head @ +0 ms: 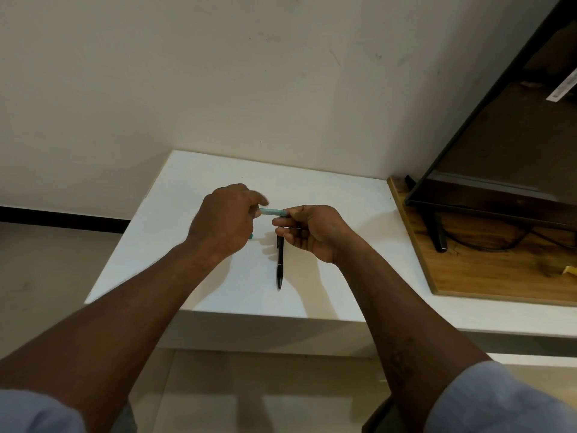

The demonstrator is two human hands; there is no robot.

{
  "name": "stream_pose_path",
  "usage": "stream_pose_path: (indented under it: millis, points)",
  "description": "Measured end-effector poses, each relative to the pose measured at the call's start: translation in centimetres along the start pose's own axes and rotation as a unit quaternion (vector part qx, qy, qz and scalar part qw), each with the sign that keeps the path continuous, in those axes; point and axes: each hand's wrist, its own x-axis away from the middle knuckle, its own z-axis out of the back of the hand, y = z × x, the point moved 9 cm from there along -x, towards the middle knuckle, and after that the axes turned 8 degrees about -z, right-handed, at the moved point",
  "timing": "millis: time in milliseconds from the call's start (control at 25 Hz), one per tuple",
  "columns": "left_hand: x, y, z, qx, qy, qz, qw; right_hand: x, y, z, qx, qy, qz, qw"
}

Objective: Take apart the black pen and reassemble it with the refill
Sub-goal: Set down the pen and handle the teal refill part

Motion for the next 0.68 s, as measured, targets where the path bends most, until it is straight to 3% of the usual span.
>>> stream_pose_path:
  millis: [680]
  points:
    - [-0.02, 0.03, 0.29, -0.004, 0.007, -0.007, 1.0, -0.16, 0.1, -0.1, 0.003, -0.001, -0.002, 1.0]
